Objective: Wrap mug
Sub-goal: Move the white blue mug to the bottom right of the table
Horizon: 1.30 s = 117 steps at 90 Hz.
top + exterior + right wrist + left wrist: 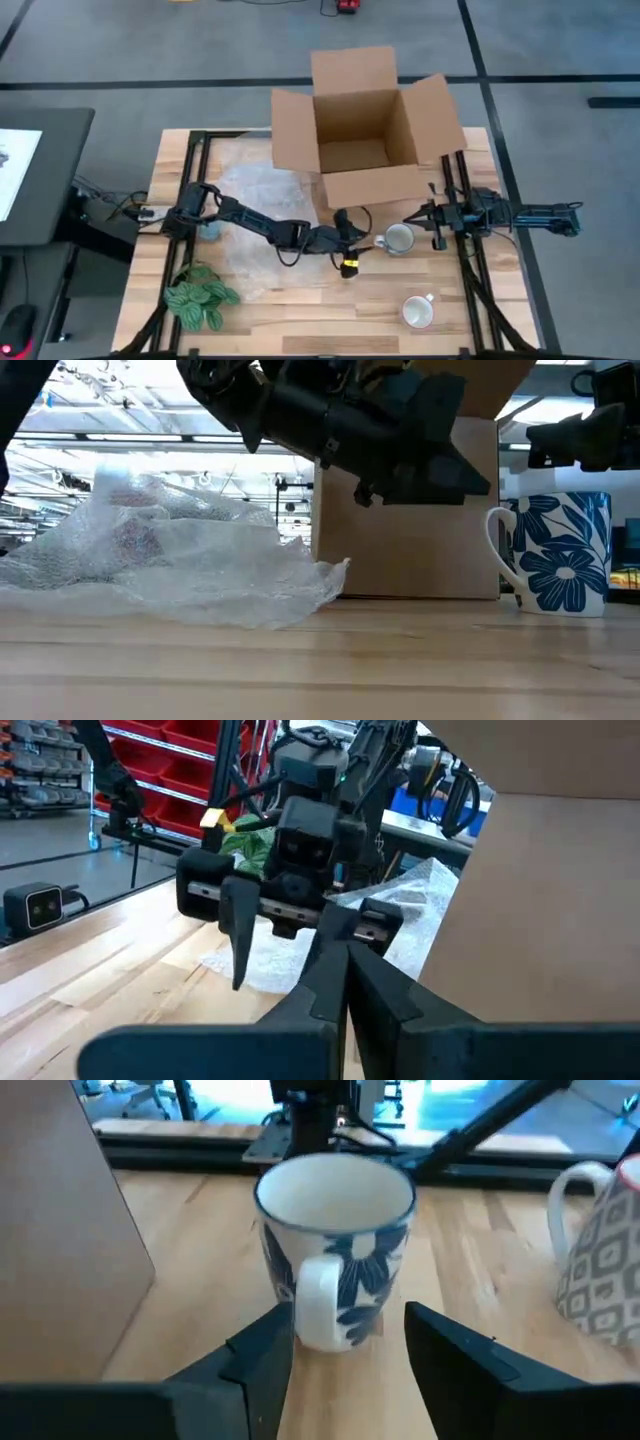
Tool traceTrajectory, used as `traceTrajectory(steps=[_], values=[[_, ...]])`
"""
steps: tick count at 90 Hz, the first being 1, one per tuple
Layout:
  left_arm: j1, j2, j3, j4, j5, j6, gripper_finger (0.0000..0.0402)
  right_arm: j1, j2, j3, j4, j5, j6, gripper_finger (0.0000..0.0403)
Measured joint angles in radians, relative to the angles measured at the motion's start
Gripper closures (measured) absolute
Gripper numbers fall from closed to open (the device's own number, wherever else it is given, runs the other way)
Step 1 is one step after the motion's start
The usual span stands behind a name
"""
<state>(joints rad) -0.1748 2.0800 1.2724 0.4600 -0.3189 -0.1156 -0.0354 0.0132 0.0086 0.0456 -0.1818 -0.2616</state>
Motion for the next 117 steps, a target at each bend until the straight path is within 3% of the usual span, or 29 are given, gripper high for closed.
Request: traceTrajectory(steps=[29,50,74,88,109,117], values=[[0.006,0.062,0.005,0.1,0.005,0.035,0.023,0.0,0.0,0.0,0.0,0.0,0.0,0.0403],[0.007,0.159,0.111,0.102,-0.028,0.074,0.023,0.0,0.0,0.0,0.0,0.0,0.0,0.0403],[0.009,0.167,0.183,-0.03,-0.031,0.058,0.0235,0.0,0.0,0.0,0.0,0.0,0.0,0.0403],[0.007,0.167,0.187,-0.041,-0.031,0.048,0.0267,0.0,0.0,0.0,0.0,0.0,0.0,0.0403],[-0.002,0.167,0.189,-0.043,-0.028,0.006,0.0364,0.0,0.0,0.0,0.0,0.0,0.0,0.0403],[-0.008,0.166,0.189,-0.045,-0.033,-0.015,0.0365,0.0,0.0,0.0,0.0,0.0,0.0,0.0403]])
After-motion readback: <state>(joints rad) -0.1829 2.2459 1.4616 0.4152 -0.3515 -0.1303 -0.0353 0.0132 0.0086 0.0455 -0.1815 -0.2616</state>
